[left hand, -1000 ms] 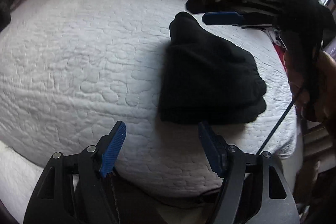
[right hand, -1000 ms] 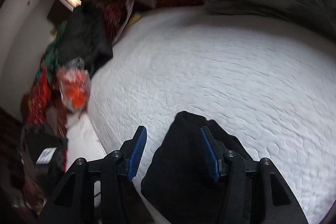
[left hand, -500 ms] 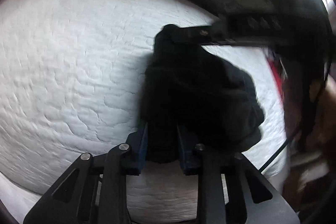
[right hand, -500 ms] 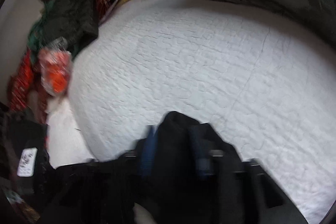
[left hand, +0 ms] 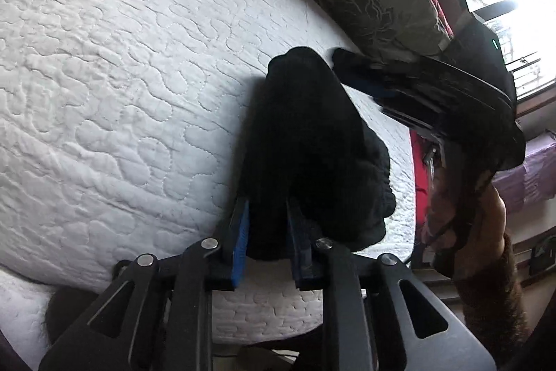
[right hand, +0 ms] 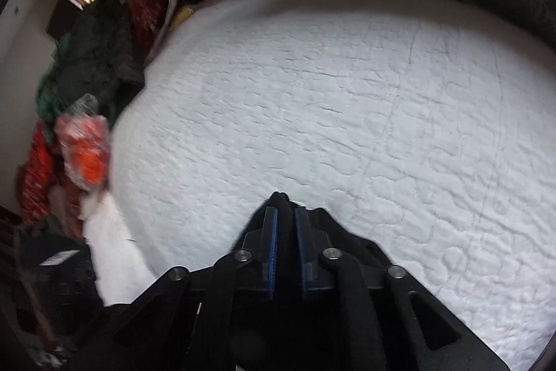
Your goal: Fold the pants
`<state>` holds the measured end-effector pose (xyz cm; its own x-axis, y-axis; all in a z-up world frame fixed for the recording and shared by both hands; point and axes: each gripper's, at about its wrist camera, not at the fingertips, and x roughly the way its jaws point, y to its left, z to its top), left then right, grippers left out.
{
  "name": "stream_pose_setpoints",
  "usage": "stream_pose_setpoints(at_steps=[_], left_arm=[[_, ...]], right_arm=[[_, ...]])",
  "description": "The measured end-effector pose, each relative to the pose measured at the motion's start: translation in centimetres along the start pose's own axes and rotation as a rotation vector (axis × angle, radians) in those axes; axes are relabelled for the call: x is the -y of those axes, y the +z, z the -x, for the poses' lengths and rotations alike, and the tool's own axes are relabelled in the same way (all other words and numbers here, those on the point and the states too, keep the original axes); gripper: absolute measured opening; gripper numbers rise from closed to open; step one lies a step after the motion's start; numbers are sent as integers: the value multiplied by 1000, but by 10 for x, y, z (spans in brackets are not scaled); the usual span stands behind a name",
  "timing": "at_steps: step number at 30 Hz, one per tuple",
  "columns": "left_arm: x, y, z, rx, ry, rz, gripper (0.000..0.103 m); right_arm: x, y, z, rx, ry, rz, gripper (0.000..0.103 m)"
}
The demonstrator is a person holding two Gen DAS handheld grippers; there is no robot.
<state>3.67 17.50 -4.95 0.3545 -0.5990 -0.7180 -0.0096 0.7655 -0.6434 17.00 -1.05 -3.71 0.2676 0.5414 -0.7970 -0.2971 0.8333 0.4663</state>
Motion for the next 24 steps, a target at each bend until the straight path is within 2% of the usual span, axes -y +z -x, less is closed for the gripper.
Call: stream_pose_setpoints(at_steps=[1, 4, 6, 8, 10, 11, 12, 15, 19, 21, 23, 24], left_arm=[[1, 0, 1, 5, -1, -1, 17], [-3, -5, 15, 17, 18, -6, 20], [-1, 0, 17, 25, 17, -9, 22], [10, 12, 9, 39, 24, -19, 24], [23, 26, 7, 46, 41, -53, 36], [33, 36, 1, 44, 71, -75, 49], [40, 44, -6, 40, 102, -88, 56], [49, 69, -26, 27, 141, -73, 56], [41, 93, -54, -51, 141, 32, 56], [39, 97, -71, -95, 153, 63, 56], [47, 96, -86, -117, 226, 29, 54], [55, 96, -92, -114, 273, -11, 47]], right_arm=[[3, -2, 10, 24, 29, -26, 19], [20, -17, 53, 119, 82, -111, 32], [32, -32, 75, 162, 65, -143, 42], [47, -57, 97, 204, 12, -176, 42], [59, -78, 109, 232, -51, -201, 43], [68, -92, 113, 240, -70, -232, 43], [72, -98, 115, 242, -70, -254, 43], [88, -117, 112, 257, -36, -343, 43], [88, -123, 100, 302, 7, -374, 43], [85, -121, 89, 305, -7, -379, 43], [80, -116, 75, 295, -33, -377, 43], [77, -115, 70, 289, -45, -367, 38]])
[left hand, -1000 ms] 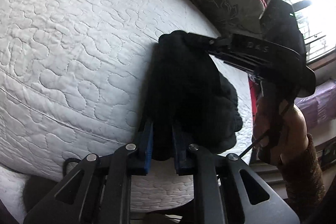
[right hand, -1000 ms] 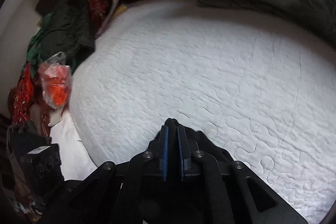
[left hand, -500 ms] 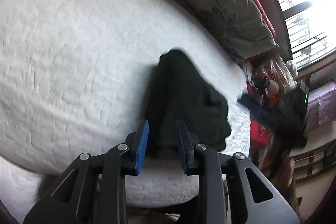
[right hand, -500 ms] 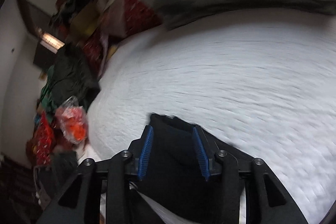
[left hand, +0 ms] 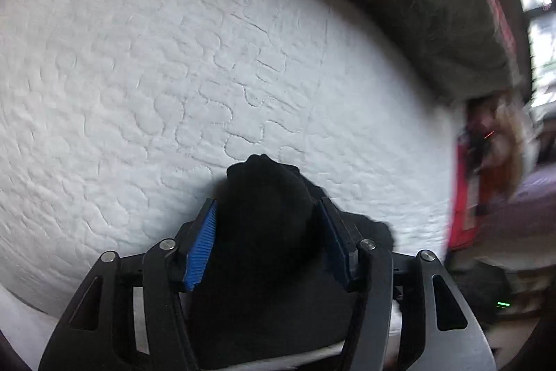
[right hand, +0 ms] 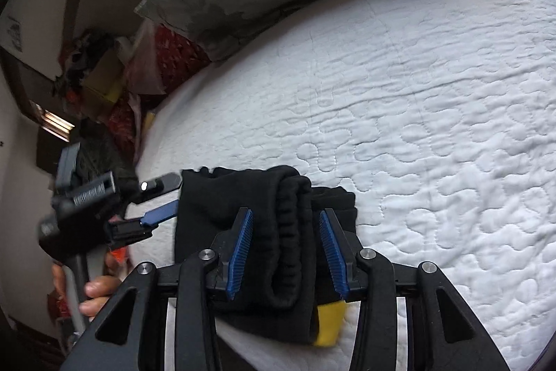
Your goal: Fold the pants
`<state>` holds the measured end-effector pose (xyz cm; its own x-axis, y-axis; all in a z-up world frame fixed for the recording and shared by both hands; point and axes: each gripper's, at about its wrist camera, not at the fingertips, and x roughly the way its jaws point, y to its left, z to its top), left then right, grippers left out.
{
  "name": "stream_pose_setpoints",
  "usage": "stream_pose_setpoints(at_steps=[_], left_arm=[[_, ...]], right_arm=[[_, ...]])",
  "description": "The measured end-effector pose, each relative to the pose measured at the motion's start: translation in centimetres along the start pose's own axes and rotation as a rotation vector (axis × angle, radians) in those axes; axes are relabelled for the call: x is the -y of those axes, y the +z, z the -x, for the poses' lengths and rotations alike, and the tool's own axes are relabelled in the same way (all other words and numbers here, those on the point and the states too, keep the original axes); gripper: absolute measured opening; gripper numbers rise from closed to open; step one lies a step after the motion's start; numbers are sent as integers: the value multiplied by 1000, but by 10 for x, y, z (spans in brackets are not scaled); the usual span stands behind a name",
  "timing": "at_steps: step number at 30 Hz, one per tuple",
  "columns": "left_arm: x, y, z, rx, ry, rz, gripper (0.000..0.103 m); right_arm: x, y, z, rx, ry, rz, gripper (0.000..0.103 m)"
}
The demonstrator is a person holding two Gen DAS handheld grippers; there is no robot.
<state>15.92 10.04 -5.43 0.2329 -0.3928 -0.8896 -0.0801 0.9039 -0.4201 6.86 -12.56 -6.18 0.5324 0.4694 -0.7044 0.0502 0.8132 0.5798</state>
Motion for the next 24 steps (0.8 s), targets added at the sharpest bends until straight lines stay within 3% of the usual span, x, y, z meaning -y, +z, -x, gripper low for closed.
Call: stream_pose_setpoints(at_steps=[3, 5, 7, 9, 12, 17, 20, 24], left_arm=[[15, 0, -2, 28, 14, -35, 45], [20, 2, -9, 30, 37, -49, 46], [27, 6, -26, 7, 88, -58, 46], [31, 8, -29, 1, 94, -44, 47], [25, 6, -12, -1, 39, -17, 47], [-1, -27, 30, 59, -31, 5, 48], [-9, -58, 39, 53, -57, -27, 50], [6, -95, 9, 19, 80, -157, 50]], right_arm=[[-3, -1, 7, 39, -3, 23, 19], [9, -7, 25, 94, 22, -44, 18], [21, -16, 26, 94, 3, -76, 18], [34, -27, 12, 59, -8, -109, 23], [41, -28, 13, 74, 42, -192, 36], [36, -32, 35, 82, 112, -204, 39], [30, -46, 44, 91, 111, -171, 39], [22, -63, 39, 98, 39, -107, 39]])
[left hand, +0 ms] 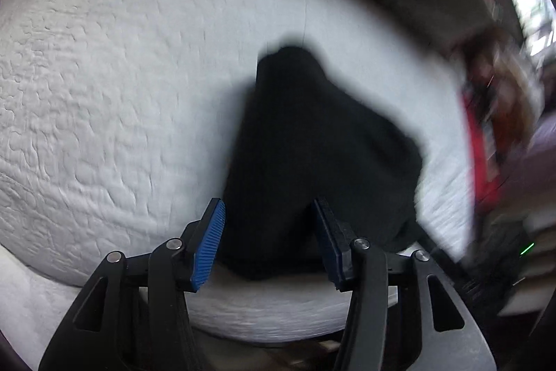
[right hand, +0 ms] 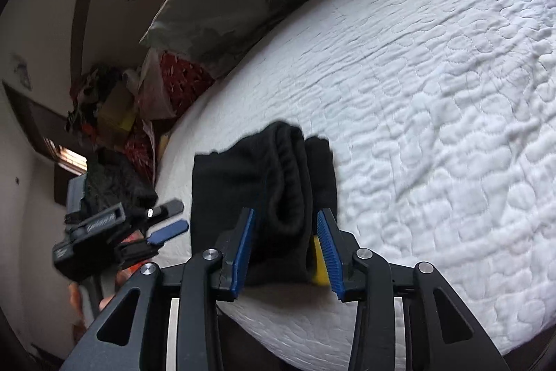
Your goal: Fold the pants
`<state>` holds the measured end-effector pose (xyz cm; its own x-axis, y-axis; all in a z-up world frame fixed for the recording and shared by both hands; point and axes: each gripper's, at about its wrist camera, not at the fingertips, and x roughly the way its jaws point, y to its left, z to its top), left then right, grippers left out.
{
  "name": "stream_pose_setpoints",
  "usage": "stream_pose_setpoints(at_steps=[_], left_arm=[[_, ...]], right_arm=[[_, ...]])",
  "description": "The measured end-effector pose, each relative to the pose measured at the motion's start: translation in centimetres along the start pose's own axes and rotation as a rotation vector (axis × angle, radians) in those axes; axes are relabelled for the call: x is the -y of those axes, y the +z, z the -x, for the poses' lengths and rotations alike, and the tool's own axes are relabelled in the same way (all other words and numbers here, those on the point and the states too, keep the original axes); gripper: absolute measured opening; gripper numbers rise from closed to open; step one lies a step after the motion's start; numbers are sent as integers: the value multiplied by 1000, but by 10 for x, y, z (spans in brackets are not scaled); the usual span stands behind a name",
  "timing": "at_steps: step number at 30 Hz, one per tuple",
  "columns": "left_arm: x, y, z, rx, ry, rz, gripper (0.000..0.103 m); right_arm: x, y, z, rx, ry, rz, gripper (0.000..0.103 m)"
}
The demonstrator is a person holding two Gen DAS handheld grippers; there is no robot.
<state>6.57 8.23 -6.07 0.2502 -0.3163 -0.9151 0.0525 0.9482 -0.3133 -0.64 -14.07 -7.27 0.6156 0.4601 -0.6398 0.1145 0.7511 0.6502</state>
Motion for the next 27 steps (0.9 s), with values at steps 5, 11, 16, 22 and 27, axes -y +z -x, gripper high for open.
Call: stream_pose_setpoints(at_steps=[5, 11, 16, 22, 27], left_arm=[[13, -4, 0, 18, 57, -48, 55], [-15, 7, 42, 113, -102, 81, 65], [-39, 17, 32, 66, -129, 196, 69], [-29, 44, 21, 53, -110, 194, 69], [7, 50, 14, 144, 81, 73, 70]], right_arm=[[8, -8, -8, -35, -82, 26, 48], [16, 1, 21, 7, 25, -72, 53], [19, 9, 15, 15, 35, -126, 55], [-4, 41, -12, 50, 2, -108, 61], [-14, 47, -30, 33, -61, -67, 60]])
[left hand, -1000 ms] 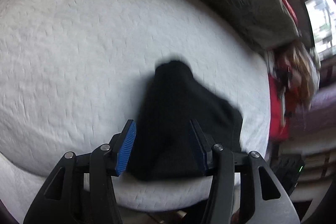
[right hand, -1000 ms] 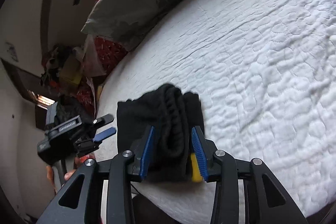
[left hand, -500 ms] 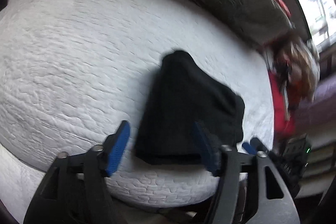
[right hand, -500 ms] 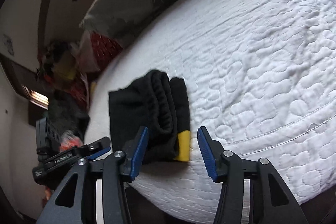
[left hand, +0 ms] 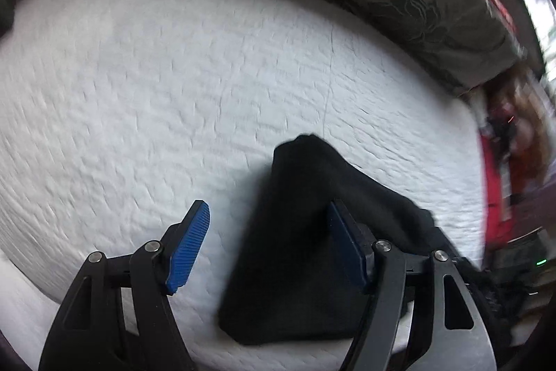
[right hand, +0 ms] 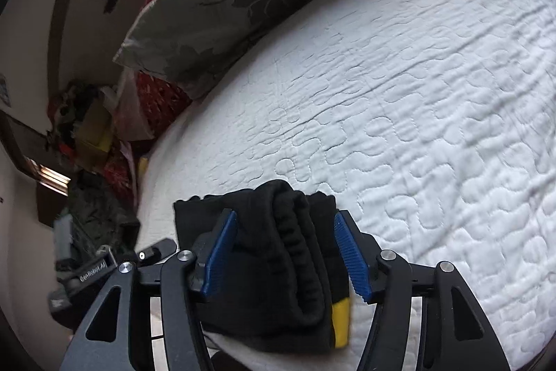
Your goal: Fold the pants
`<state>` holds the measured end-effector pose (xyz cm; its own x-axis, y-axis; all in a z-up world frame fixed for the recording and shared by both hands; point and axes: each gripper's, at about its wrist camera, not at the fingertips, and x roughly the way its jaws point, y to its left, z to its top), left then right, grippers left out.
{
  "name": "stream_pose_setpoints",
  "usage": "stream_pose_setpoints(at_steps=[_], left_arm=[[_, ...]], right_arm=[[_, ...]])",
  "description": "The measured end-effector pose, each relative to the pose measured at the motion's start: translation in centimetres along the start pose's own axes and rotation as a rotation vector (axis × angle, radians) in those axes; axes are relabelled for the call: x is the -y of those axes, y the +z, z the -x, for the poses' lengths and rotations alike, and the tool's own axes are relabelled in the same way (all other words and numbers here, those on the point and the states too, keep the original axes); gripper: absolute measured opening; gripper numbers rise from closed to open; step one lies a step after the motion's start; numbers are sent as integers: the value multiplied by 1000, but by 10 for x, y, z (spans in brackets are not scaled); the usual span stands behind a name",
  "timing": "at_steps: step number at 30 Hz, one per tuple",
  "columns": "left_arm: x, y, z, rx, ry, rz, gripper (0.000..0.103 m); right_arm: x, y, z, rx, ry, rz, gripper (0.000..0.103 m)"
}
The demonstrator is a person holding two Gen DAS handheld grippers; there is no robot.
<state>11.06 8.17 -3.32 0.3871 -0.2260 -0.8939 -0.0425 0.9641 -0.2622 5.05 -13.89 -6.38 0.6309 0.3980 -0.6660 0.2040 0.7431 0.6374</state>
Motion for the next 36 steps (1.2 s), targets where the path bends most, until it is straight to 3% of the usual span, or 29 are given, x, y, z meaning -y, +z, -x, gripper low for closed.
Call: stream_pose_setpoints(at_steps=[5, 10, 15, 22, 30, 36], left_arm=[[13, -6, 1, 66, 74, -85, 70], [13, -10, -1, 77, 81, -93, 70], [8, -16, 7, 75, 84, -93, 70], [1, -18, 12, 44, 72, -74, 70], [-55, -21, 26, 45, 18, 72, 69], [-64, -31, 23, 7, -11, 99, 70]], right_arm=[[8, -4, -6, -1, -48, 26, 53], [23, -4, -3, -23, -2, -44, 56], [19, -9, 13, -5, 33, -16, 56], [23, -20, 25, -16, 16, -14, 62], [33, -28, 37, -10, -7, -26, 69], [25, -36, 26, -55, 1, 10, 72]])
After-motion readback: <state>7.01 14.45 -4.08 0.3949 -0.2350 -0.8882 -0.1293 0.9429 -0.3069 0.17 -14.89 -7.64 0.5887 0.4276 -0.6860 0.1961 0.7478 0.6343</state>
